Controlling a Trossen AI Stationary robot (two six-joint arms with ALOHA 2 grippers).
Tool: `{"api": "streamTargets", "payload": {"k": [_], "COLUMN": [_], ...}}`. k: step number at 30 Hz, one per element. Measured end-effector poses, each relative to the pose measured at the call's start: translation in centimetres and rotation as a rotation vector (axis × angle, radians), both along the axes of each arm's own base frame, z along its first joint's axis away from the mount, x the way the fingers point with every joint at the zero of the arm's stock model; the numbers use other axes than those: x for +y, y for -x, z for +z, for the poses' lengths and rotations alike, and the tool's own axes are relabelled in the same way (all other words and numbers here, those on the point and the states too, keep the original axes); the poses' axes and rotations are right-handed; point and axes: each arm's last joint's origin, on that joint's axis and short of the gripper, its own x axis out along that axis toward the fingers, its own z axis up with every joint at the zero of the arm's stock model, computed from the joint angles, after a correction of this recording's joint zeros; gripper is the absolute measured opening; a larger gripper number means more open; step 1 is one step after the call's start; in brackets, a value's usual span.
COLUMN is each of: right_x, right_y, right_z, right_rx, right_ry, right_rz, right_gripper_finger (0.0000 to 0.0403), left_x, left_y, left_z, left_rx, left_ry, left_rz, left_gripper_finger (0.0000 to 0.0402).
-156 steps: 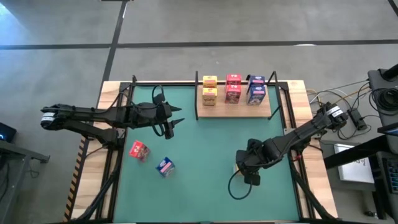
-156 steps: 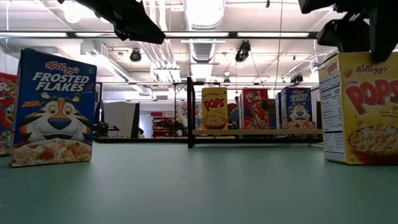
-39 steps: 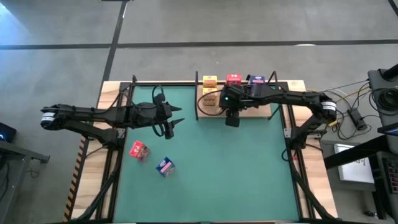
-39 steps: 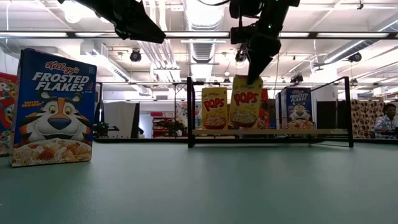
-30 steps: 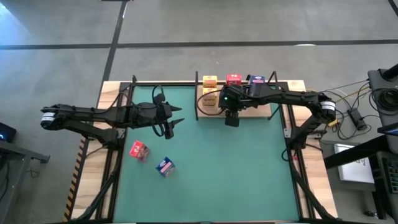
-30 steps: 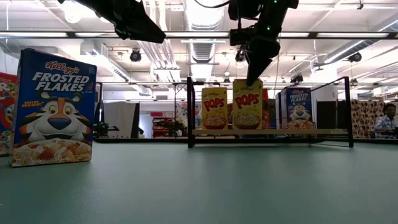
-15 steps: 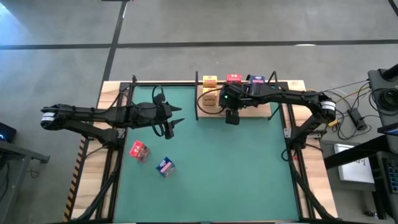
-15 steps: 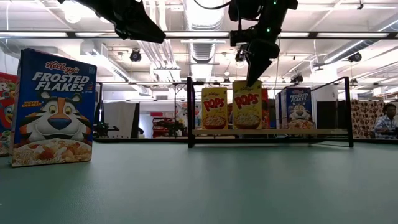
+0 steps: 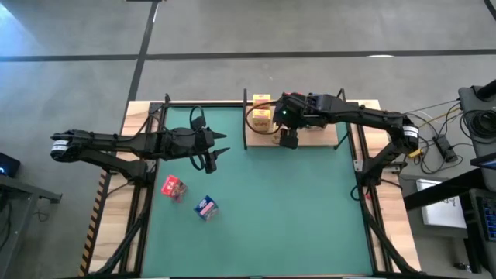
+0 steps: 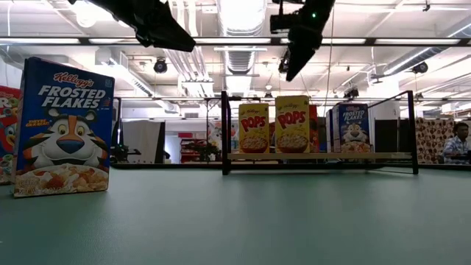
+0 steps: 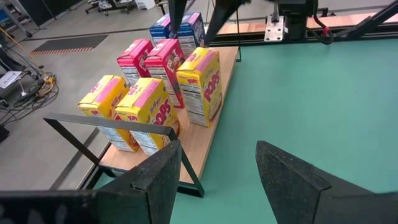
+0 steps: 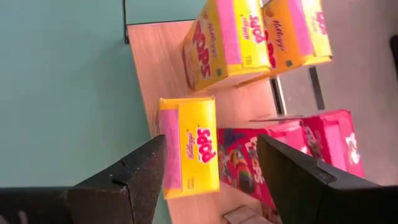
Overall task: Stack cereal on shelf
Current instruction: Put the yellow cereal box on the shelf aligned with the other yellow cereal boxes
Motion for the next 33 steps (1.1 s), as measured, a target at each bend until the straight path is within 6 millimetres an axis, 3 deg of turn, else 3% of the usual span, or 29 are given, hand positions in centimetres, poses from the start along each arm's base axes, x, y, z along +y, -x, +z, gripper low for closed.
{"api": "streamTargets", "payload": {"k": [4, 8, 14, 20, 27, 33], "right_x": [0.2, 0.5, 0.9, 0.7, 0.4, 0.1], "right_y": [0.6, 1.6, 2.9, 3.0, 2.4, 1.7], "right_z": [0.8, 0.3, -1.5, -4.1, -7.0, -7.8], "right_rx": [0.013, 0.102, 0.194, 0.209, 0.173, 0.097], "right_ry": [-0.041, -0.093, -0.129, -0.048, -0.018, 0.015], "right_rz": [-0.067, -0.128, -0.171, -0.179, -0.126, -0.096], "right_gripper_finger": [0.0223, 0.0191, 0.0106, 0.0018, 0.0013, 0.0012], "left_x": [0.0, 0.0, 0.0, 0.0, 0.0, 0.0], "left_y": [0.0, 0.1, 0.1, 0.1, 0.1, 0.1], "left_z": [-0.1, -0.1, -0.2, -0.2, -0.2, -0.1], "left_rx": [0.008, 0.015, 0.017, 0.017, 0.016, 0.014], "left_ry": [0.001, 0.004, 0.005, 0.005, 0.005, 0.005], "left_rz": [0.001, 0.002, 0.002, 0.002, 0.002, 0.002], "left_gripper_finger": [0.0192, 0.0192, 0.0192, 0.0192, 0.0192, 0.0192]}}
